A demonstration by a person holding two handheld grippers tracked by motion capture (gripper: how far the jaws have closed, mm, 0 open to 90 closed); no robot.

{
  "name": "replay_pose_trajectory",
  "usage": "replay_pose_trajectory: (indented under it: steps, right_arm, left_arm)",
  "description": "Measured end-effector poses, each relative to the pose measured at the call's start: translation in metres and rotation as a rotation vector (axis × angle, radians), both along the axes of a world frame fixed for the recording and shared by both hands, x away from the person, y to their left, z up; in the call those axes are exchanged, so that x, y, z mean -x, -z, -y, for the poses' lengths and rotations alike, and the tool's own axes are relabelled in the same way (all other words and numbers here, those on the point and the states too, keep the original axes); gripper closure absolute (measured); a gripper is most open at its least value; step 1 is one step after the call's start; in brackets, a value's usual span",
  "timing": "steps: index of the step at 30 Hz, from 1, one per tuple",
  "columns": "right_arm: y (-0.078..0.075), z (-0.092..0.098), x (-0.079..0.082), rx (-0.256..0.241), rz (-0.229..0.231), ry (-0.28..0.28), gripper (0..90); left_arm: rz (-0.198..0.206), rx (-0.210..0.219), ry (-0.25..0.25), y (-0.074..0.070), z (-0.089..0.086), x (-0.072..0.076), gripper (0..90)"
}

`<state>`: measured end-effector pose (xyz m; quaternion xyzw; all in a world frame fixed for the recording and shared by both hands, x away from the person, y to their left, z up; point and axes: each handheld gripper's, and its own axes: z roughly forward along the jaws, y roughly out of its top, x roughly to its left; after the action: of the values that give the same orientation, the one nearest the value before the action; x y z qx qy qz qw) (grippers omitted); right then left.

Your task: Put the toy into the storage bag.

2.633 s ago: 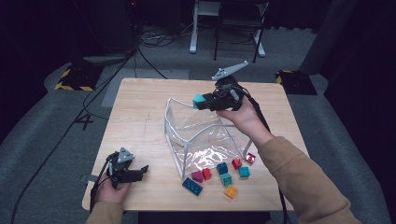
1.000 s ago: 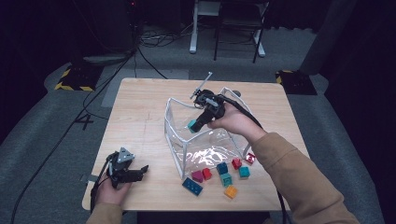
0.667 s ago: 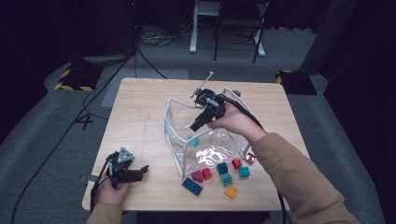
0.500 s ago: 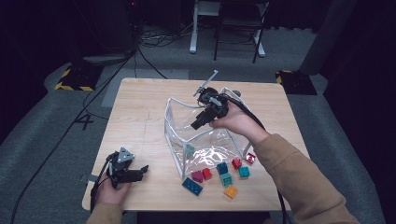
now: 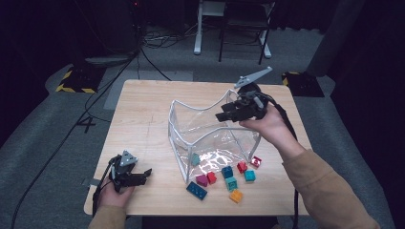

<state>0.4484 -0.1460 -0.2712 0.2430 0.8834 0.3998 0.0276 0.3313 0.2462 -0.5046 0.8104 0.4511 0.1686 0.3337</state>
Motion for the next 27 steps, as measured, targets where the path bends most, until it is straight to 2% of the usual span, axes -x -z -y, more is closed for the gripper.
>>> replay_pose_trajectory:
  steps: [5, 16, 19, 22, 27]
  right_arm:
    - [-0.004, 0.033, 0.019, -0.054, 0.049, 0.039, 49.6]
    - [0.003, 0.104, 0.052, -0.122, 0.091, 0.153, 48.8]
    - [0.009, 0.121, 0.061, -0.140, 0.102, 0.186, 48.3]
    - [0.018, 0.136, 0.068, -0.132, 0.122, 0.220, 47.8]
    - [0.041, 0.156, 0.070, -0.141, 0.096, 0.273, 47.8]
  left_arm:
    - [-0.002, 0.000, -0.004, 0.000, 0.000, -0.001, 21.0]
    - [-0.001, 0.001, -0.007, 0.000, 0.000, -0.001, 21.0]
    - [-0.001, 0.001, -0.008, 0.000, 0.000, -0.001, 21.0]
    - [-0.001, 0.001, -0.008, 0.000, 0.000, -0.001, 21.0]
    - [-0.001, 0.001, -0.010, 0.000, 0.000, -0.001, 21.0]
